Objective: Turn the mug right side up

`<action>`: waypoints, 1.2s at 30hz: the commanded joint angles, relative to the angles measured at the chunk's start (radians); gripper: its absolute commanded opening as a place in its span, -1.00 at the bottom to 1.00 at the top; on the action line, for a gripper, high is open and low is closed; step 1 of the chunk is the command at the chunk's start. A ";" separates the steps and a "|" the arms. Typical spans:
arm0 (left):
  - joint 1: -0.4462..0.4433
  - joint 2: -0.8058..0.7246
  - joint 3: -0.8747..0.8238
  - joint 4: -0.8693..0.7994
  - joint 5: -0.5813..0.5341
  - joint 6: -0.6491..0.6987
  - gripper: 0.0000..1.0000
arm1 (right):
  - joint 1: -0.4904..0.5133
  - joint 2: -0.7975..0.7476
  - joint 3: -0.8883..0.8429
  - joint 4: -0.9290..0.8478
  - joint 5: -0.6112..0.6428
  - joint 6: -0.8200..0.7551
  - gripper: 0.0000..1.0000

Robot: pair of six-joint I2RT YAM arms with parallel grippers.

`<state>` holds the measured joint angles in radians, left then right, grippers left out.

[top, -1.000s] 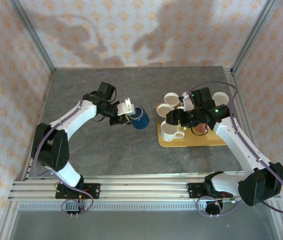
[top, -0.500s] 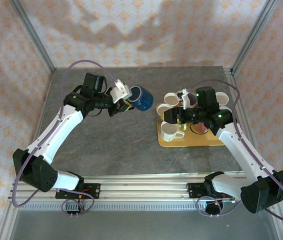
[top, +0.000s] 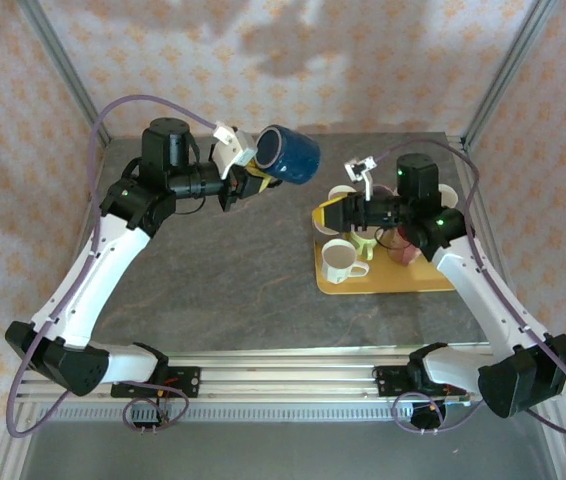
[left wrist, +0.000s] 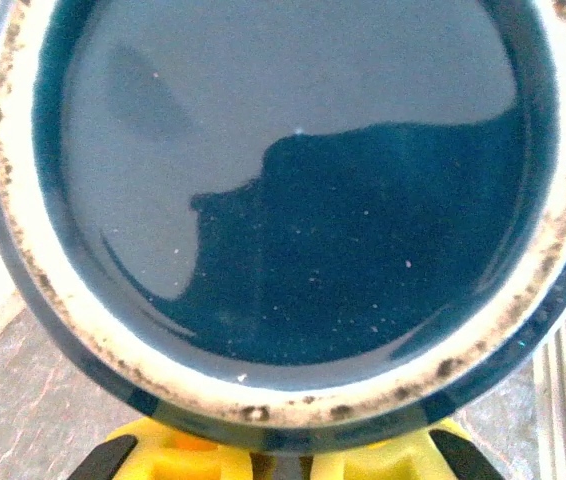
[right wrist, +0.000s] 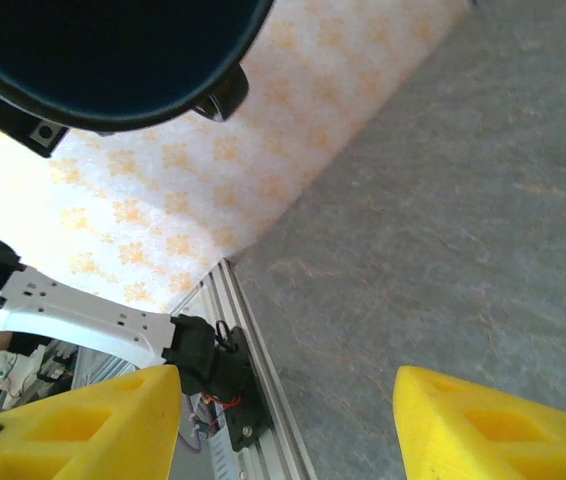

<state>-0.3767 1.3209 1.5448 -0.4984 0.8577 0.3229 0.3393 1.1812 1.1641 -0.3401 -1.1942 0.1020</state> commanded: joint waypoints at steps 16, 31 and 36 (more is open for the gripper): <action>-0.074 -0.021 0.147 0.297 0.026 -0.277 -1.00 | 0.008 0.043 0.126 0.443 -0.055 0.188 0.17; -0.093 -0.005 0.152 0.367 0.037 -0.336 -1.00 | 0.082 0.071 0.162 0.625 -0.017 0.276 0.16; -0.099 -0.006 0.140 0.417 0.029 -0.376 -1.00 | 0.087 0.074 0.147 0.708 0.024 0.323 0.13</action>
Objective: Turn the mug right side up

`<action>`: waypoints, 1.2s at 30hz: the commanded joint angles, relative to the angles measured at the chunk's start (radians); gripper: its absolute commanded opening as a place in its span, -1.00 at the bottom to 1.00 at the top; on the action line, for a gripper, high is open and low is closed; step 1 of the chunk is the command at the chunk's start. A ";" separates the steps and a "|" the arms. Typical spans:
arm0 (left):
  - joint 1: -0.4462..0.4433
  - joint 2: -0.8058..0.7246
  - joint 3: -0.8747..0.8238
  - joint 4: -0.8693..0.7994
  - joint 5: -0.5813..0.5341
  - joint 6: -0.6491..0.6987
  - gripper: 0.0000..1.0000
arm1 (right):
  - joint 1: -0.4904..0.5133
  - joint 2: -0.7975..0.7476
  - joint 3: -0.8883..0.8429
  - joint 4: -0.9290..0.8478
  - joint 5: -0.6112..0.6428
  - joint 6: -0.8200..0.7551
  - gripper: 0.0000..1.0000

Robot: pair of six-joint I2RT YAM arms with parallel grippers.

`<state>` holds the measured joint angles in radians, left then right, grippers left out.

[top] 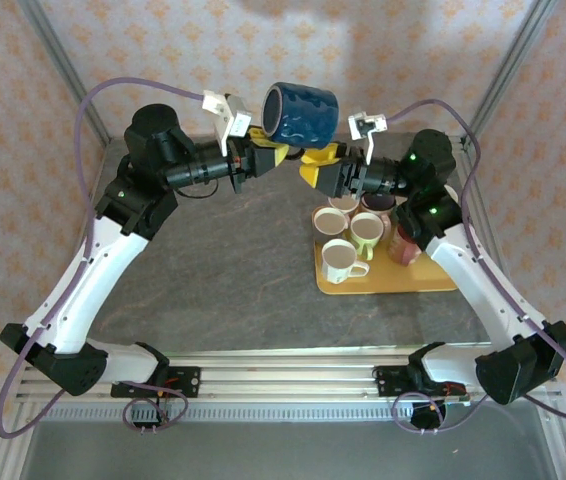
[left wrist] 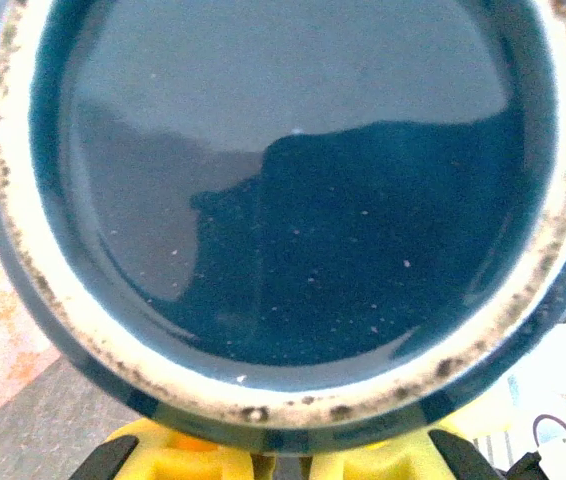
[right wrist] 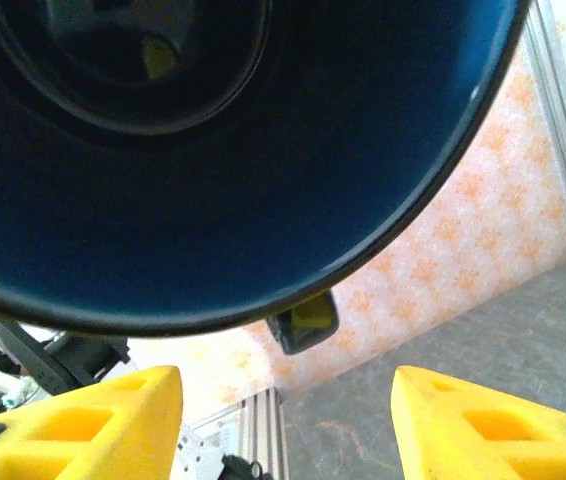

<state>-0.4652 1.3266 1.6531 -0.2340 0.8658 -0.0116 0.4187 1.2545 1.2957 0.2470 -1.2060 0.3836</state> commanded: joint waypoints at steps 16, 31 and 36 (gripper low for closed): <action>-0.034 0.000 0.007 0.214 -0.007 -0.089 -1.00 | 0.034 0.026 -0.036 0.388 0.132 0.185 -0.12; -0.042 0.002 -0.063 0.292 -0.047 -0.144 -1.00 | 0.041 0.034 -0.044 0.510 0.227 0.257 -0.51; -0.044 0.000 -0.087 0.303 -0.072 -0.156 -1.00 | 0.040 0.034 -0.043 0.518 0.255 0.258 -0.74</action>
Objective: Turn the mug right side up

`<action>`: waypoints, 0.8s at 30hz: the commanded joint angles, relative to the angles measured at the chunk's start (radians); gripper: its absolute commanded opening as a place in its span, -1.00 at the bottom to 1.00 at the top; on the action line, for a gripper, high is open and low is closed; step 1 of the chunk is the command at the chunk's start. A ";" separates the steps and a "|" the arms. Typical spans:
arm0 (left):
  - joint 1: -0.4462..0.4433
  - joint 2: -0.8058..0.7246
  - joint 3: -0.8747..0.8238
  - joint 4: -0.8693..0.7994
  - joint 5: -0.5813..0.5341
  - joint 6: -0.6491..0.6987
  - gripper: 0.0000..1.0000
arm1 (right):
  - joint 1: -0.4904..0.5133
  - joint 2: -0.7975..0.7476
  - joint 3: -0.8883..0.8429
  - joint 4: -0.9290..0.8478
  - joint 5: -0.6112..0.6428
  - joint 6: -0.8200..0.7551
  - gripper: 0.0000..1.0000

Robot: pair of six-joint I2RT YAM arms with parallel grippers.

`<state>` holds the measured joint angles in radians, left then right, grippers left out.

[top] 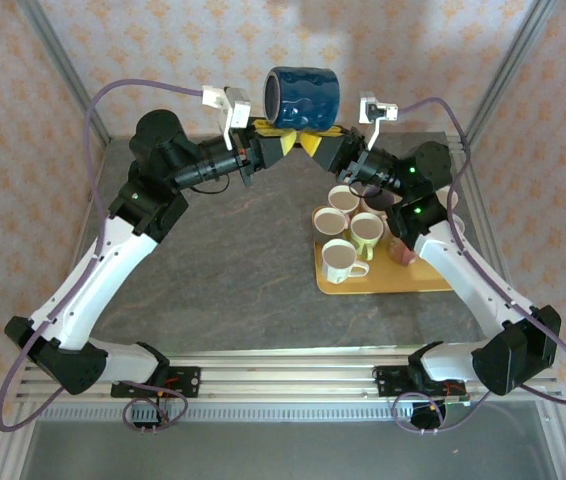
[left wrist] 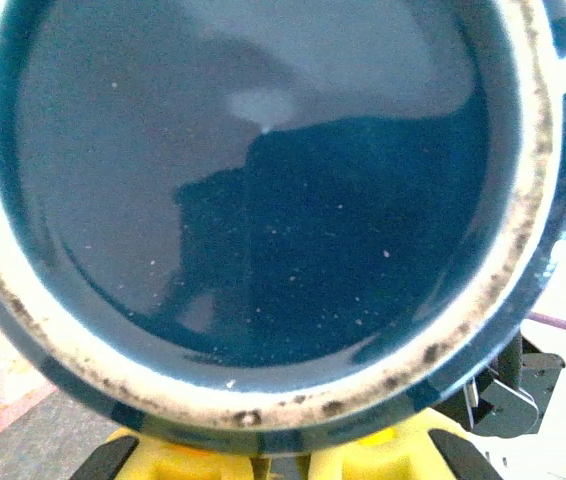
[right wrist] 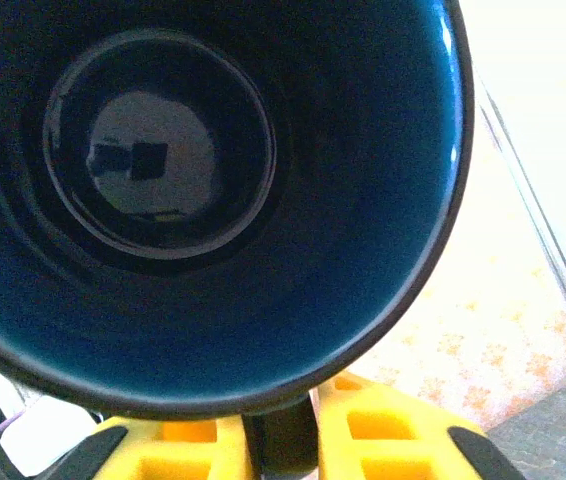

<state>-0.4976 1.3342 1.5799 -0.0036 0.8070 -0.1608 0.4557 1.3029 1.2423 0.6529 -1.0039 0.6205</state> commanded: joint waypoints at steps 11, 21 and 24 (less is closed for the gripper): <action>-0.014 -0.031 -0.035 0.020 -0.050 0.039 -0.67 | 0.003 -0.063 0.007 -0.051 0.135 -0.089 -0.94; -0.019 -0.038 -0.049 -0.001 -0.070 0.060 -0.18 | 0.004 -0.076 0.026 -0.156 0.177 -0.136 -1.00; -0.019 -0.044 -0.051 -0.010 -0.074 0.065 -0.06 | 0.003 -0.081 0.024 -0.180 0.187 -0.154 -1.00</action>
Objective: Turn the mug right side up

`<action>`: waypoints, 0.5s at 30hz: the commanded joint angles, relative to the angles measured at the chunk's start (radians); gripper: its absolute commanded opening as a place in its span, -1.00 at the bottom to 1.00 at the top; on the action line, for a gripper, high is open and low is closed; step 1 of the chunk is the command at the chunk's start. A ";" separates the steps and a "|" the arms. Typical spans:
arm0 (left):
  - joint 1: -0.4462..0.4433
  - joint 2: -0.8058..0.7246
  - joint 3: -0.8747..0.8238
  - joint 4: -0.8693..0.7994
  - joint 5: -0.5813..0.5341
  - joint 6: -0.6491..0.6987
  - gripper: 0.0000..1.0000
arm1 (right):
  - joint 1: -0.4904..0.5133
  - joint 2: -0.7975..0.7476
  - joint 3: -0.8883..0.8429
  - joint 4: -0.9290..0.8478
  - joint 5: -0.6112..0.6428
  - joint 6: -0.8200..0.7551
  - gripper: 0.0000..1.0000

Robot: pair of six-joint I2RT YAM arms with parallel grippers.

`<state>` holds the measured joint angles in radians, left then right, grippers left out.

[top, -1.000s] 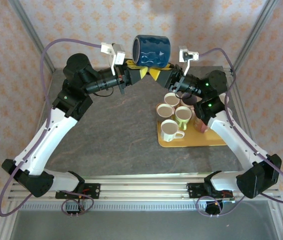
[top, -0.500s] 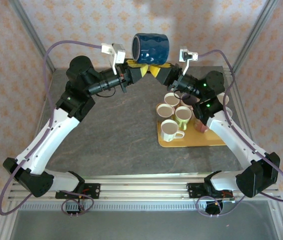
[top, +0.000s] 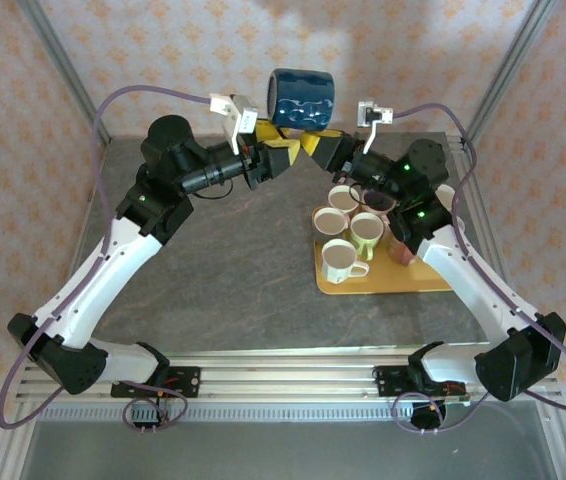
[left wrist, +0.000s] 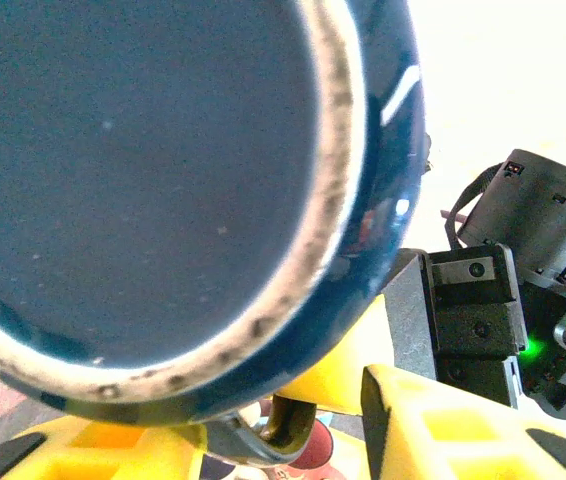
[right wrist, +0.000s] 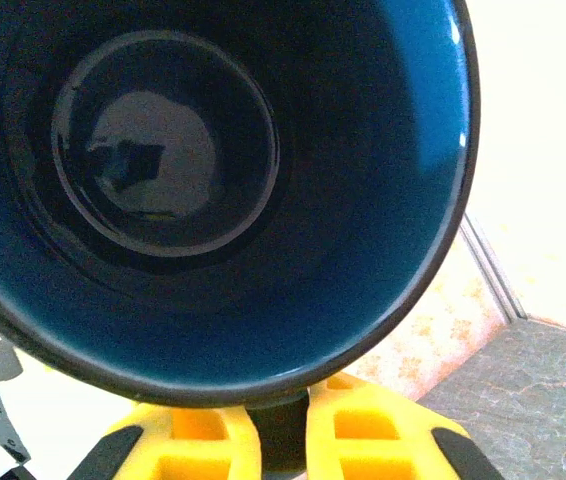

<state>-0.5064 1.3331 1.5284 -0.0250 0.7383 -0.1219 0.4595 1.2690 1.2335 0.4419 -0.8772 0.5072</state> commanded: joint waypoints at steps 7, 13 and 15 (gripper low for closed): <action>-0.011 -0.068 0.006 -0.109 -0.032 0.103 0.25 | -0.002 -0.080 0.036 -0.138 0.114 -0.149 -1.00; -0.011 -0.122 -0.026 -0.253 -0.056 0.216 0.65 | -0.030 -0.160 0.013 -0.314 0.159 -0.231 -1.00; -0.011 -0.143 -0.059 -0.260 -0.060 0.231 0.77 | -0.042 -0.182 0.002 -0.369 0.158 -0.258 -1.00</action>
<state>-0.5110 1.2282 1.5047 -0.2253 0.6941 0.0422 0.4332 1.1503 1.2301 0.0914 -0.7521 0.3195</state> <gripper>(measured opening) 0.874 0.111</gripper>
